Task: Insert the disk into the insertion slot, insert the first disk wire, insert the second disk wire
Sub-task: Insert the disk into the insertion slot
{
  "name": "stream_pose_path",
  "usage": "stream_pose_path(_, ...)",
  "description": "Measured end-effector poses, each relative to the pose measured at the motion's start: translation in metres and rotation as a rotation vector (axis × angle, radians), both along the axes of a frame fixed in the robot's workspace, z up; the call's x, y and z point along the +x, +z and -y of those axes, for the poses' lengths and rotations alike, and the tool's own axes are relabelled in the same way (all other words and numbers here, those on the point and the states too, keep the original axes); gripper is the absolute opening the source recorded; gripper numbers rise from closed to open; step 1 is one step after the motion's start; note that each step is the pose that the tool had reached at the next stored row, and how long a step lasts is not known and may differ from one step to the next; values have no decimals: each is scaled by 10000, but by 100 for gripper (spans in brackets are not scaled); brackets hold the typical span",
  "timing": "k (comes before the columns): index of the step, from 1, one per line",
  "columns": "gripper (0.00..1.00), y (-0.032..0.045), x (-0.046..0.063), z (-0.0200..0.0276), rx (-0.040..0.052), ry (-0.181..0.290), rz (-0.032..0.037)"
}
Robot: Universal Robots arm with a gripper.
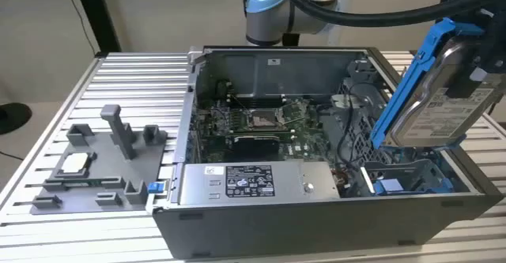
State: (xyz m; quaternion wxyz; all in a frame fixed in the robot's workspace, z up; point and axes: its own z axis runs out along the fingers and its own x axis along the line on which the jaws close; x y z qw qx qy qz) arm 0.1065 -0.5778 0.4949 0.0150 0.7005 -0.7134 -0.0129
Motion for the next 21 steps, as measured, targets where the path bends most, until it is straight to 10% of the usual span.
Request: stream_pose_path(21,0,-87,124,16,62,-5,0)
